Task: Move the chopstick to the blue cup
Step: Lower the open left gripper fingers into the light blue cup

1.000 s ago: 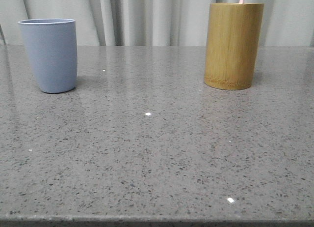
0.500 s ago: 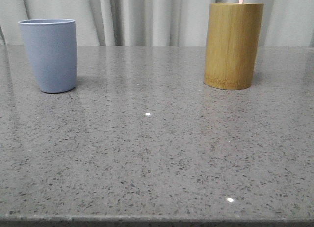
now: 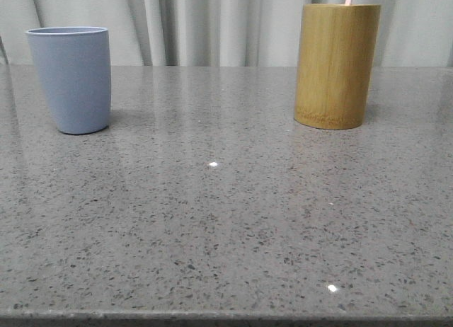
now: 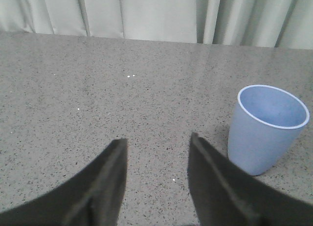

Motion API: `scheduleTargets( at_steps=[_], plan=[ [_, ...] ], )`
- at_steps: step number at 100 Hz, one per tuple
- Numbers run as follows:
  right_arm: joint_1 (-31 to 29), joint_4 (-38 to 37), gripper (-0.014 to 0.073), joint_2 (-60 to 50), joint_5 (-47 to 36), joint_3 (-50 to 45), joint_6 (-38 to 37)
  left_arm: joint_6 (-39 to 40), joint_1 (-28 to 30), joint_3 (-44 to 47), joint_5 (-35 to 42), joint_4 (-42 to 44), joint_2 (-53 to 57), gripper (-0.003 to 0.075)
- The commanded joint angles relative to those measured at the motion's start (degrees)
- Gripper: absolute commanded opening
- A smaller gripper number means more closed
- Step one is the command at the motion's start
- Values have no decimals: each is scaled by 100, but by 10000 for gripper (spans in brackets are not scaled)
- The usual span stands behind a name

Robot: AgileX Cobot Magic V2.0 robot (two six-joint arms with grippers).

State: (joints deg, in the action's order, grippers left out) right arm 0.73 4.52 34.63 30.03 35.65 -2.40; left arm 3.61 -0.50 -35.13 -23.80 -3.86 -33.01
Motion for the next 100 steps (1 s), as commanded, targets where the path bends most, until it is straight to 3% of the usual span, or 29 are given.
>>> scheduleTargets(
  at_steps=[1,42,69,100],
  plan=[
    [5,26,317,228,-334,353,55,27,-26,-305,429,-59,-220,435],
    [5,31,333,296,-449,379,55,27,-26,-490,433,-205,-443,440],
    [5,31,333,296,-525,379,55,-157,-127,-1915,-580,-220,-1641,440],
    [5,31,333,296,-513,379,55,-273,-1003,-3455,-1180,-208,-3258,440]
  ],
)
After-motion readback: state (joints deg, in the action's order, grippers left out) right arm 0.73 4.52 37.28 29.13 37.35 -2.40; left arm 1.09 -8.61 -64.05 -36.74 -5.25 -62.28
